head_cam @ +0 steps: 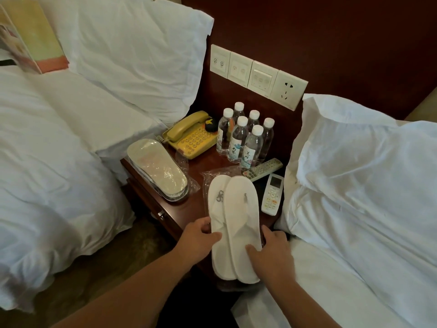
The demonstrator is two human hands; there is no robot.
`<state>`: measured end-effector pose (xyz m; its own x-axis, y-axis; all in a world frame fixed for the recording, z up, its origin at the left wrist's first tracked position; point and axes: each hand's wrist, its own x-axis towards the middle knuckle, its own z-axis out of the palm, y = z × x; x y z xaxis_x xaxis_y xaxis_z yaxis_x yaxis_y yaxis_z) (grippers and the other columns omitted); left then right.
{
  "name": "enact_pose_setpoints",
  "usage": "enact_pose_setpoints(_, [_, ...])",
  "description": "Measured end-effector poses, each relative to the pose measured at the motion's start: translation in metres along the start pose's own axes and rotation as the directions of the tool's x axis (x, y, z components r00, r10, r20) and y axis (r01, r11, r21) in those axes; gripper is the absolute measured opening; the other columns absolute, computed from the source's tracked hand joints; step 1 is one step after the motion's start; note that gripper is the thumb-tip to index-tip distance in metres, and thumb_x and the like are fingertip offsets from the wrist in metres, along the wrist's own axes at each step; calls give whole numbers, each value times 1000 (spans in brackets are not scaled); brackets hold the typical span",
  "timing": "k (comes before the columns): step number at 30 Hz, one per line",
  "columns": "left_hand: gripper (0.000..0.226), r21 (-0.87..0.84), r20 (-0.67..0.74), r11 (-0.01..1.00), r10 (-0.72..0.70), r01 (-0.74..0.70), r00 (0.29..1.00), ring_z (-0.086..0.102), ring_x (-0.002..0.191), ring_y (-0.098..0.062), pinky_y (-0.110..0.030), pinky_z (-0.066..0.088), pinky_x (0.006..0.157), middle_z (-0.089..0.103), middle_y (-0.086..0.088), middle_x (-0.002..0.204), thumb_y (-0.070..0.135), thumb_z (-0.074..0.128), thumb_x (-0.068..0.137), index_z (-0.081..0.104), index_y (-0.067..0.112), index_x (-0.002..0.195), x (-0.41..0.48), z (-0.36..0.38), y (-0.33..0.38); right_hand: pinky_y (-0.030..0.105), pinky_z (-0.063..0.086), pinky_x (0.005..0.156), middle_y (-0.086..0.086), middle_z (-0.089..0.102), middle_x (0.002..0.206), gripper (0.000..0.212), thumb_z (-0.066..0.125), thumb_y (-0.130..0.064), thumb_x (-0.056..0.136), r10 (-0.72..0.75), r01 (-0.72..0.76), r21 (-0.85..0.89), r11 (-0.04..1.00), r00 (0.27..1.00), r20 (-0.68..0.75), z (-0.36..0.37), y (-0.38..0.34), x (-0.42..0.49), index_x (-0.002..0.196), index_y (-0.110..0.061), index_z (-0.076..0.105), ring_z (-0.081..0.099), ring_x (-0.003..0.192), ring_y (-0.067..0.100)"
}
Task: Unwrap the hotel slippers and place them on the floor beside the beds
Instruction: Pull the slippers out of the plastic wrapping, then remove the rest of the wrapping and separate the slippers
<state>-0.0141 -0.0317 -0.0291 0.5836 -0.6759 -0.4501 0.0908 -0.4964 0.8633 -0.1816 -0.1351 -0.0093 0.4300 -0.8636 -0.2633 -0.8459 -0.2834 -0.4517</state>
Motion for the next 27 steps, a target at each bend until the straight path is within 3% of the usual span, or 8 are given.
enact_pose_setpoints(2, [41, 31, -56, 999, -31, 32, 998, 63, 103, -7, -26, 52, 86, 67, 8, 117, 30, 74, 83, 63, 23, 122, 0, -9, 4, 39, 44, 96, 2, 45, 131, 67, 59, -47, 82, -21, 18, -57, 998, 999, -41, 0, -4, -1, 144, -29, 41, 44, 120, 25])
enact_pose_setpoints(4, [45, 27, -142, 998, -52, 56, 989, 58, 102, -6, -25, 47, 83, 62, 10, 116, 46, 72, 82, 60, 29, 122, -3, -22, 10, 39, 41, 97, -2, 47, 130, 62, 60, -45, 82, -74, 72, -27, 997, 994, -84, 0, -12, -3, 141, -32, 45, 45, 117, 23])
enact_pose_setpoints(7, [51, -53, -188, 998, -49, 40, 981, 58, 105, -9, -33, 49, 92, 61, 12, 114, 56, 68, 81, 58, 33, 125, -7, -46, 18, 41, 39, 98, -6, 45, 129, 58, 63, -43, 82, -180, 186, 50, 981, 978, -110, -2, -34, -7, 137, -34, 49, 44, 120, 20])
enact_pose_setpoints(13, [52, -135, -329, 991, -64, 20, 942, 58, 96, -5, -34, 51, 88, 60, 14, 106, 55, 67, 84, 57, 27, 126, 2, -89, 23, 45, 34, 101, -7, 45, 136, 57, 63, -42, 82, -317, 323, 31, 946, 941, -122, 3, -82, -8, 137, -36, 48, 42, 125, 20])
enact_pose_setpoints(16, [58, -203, -403, 979, -105, 23, 909, 59, 101, -13, -41, 52, 94, 60, 8, 112, 52, 69, 83, 54, 23, 131, 16, -105, 21, 47, 34, 101, -7, 44, 137, 61, 64, -42, 80, -357, 362, 35, 932, 929, -97, 8, -97, -3, 138, -36, 47, 42, 125, 21])
enact_pose_setpoints(21, [62, -273, -455, 960, -192, 70, 870, 62, 89, -18, -33, 52, 68, 60, -4, 117, 50, 72, 82, 49, 18, 131, 41, -119, 14, 46, 38, 100, -3, 45, 137, 65, 65, -42, 79, -415, 418, 25, 908, 906, -83, 18, -122, 14, 140, -33, 47, 43, 126, 23])
enact_pose_setpoints(24, [72, -324, -472, 942, -242, 88, 848, 60, 99, -25, -43, 55, 85, 59, -5, 117, 47, 73, 82, 41, 16, 139, 56, -123, 7, 46, 41, 99, -2, 45, 136, 66, 64, -43, 79, -453, 453, -18, 892, 889, -65, 24, -134, 26, 141, -33, 45, 44, 124, 23])
enact_pose_setpoints(27, [72, -386, -475, 919, -272, 79, 837, 58, 89, -17, -40, 53, 85, 56, 1, 109, 45, 72, 84, 40, 15, 141, 69, -126, 4, 45, 41, 102, -1, 42, 139, 69, 65, -42, 78, -489, 489, -26, 872, 872, -28, 35, -146, 40, 143, -34, 42, 43, 126, 23])
